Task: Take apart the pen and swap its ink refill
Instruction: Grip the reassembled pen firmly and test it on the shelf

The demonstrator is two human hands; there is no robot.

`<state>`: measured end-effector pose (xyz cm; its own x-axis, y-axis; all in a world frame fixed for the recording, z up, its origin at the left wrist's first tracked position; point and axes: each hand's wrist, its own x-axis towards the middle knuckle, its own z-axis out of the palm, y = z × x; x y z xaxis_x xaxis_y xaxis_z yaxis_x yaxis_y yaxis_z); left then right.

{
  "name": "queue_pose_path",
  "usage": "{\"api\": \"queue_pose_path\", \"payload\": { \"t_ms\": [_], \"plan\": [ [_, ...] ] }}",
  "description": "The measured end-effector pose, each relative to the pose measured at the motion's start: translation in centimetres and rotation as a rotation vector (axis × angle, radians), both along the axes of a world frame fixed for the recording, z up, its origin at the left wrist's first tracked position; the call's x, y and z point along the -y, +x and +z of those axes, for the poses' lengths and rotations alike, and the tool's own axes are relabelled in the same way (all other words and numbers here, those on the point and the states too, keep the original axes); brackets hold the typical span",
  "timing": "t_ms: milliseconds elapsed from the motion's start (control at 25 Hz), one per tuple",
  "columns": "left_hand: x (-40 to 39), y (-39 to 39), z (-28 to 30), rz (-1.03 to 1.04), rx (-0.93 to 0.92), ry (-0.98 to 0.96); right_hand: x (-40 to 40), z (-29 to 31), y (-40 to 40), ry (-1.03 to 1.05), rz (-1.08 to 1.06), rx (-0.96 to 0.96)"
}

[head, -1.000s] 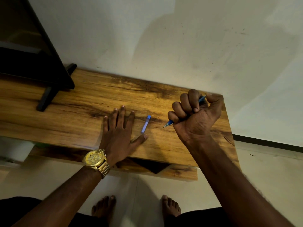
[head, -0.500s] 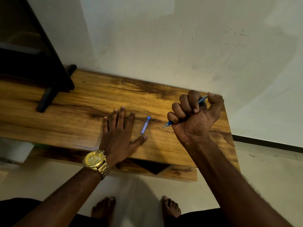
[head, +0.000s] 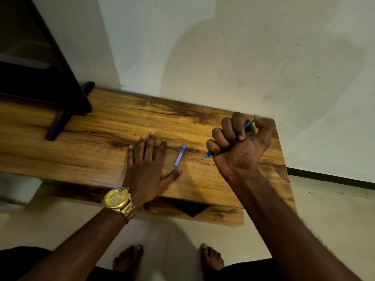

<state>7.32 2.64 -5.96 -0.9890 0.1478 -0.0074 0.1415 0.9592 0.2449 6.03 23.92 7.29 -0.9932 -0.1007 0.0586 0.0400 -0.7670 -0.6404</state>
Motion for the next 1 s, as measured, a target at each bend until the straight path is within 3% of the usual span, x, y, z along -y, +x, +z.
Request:
{"api": "queue_pose_path", "payload": {
  "t_ms": [1000],
  "plan": [
    [-0.08, -0.01, -0.15, 0.01, -0.008, -0.018, -0.36, 0.01, -0.09, -0.093, -0.029, 0.049]
  ]
}}
